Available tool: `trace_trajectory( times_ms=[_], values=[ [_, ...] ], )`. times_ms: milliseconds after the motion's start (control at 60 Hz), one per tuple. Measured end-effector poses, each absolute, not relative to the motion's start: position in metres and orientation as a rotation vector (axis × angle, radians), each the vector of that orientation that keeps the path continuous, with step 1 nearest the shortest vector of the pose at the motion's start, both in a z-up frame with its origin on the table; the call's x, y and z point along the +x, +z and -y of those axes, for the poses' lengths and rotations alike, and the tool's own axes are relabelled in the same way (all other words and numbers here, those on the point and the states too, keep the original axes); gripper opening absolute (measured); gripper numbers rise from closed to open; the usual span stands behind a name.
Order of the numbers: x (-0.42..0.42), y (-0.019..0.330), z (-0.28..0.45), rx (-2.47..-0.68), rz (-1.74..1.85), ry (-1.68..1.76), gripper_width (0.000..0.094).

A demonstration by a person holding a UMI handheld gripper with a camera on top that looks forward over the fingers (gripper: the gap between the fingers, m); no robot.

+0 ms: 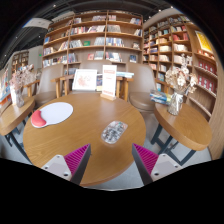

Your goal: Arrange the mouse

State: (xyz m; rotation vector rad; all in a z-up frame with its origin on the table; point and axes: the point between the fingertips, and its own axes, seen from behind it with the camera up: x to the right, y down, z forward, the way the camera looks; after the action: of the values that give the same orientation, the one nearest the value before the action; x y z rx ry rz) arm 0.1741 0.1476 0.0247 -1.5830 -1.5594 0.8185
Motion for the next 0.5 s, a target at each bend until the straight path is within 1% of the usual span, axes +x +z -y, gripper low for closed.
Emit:
trace_trajectory(
  times_ms=[167,317,500],
  values=[
    [0.146,0.002,-0.151,-1.594,1.581,0.800,0.0852],
    [0.123,-0.012,-0.150,-1.611,1.595,0.802,0.0852],
    [0.094,-0.015,-0.147,-1.657,1.583,0.821,0.0852]
  ],
)
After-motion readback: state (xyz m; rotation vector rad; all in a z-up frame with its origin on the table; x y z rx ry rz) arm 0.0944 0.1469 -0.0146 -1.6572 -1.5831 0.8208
